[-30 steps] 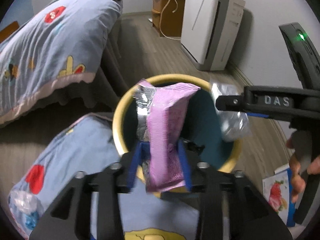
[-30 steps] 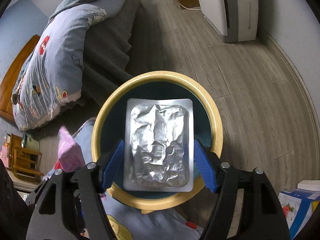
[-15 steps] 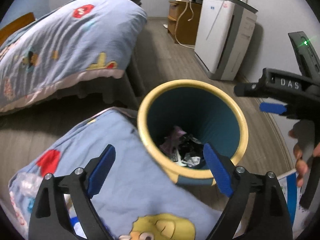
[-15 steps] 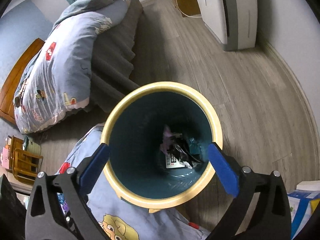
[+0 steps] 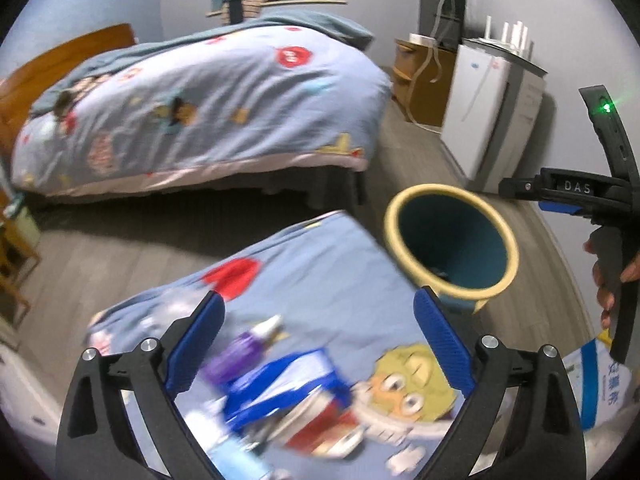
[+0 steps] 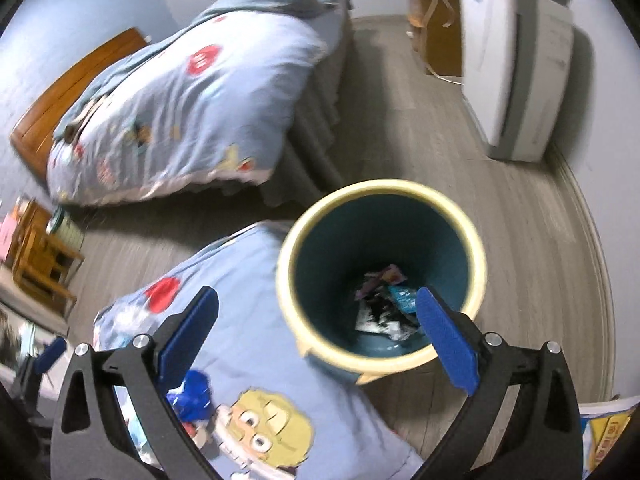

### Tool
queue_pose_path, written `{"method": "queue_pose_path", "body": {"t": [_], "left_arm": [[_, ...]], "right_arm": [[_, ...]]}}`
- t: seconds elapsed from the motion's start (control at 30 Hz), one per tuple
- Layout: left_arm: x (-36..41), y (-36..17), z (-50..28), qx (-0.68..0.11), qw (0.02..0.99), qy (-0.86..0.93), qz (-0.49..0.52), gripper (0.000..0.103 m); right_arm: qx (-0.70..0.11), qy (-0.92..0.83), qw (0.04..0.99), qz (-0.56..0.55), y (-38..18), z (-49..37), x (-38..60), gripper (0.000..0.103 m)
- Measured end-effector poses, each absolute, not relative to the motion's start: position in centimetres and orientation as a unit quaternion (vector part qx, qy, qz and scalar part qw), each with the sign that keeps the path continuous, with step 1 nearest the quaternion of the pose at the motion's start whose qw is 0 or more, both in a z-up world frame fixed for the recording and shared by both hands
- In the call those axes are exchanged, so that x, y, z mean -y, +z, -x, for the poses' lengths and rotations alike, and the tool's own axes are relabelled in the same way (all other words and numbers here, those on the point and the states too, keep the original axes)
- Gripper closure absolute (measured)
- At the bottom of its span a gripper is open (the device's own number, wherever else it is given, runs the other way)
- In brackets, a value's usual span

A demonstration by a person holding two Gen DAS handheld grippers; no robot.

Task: Collect trash
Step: 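Move both tools back over the cushion toward the remaining trash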

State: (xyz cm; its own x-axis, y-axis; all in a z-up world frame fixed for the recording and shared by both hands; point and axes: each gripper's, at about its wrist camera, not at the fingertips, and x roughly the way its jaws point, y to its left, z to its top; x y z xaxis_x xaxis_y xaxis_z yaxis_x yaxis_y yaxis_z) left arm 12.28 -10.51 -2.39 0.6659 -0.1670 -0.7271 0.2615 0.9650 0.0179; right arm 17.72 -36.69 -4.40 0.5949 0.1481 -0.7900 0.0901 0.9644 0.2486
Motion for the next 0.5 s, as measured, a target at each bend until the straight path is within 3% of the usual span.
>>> {"method": "queue_pose_path", "body": {"t": [0.5], "left_arm": [[-2.7,-3.6,-3.6,-0.409,0.912,-0.032,-0.011,0.008]], "right_arm": [[-0.476,0.094,0.867,-0.113,-5.5,-11.5,24.7,0.006]]}}
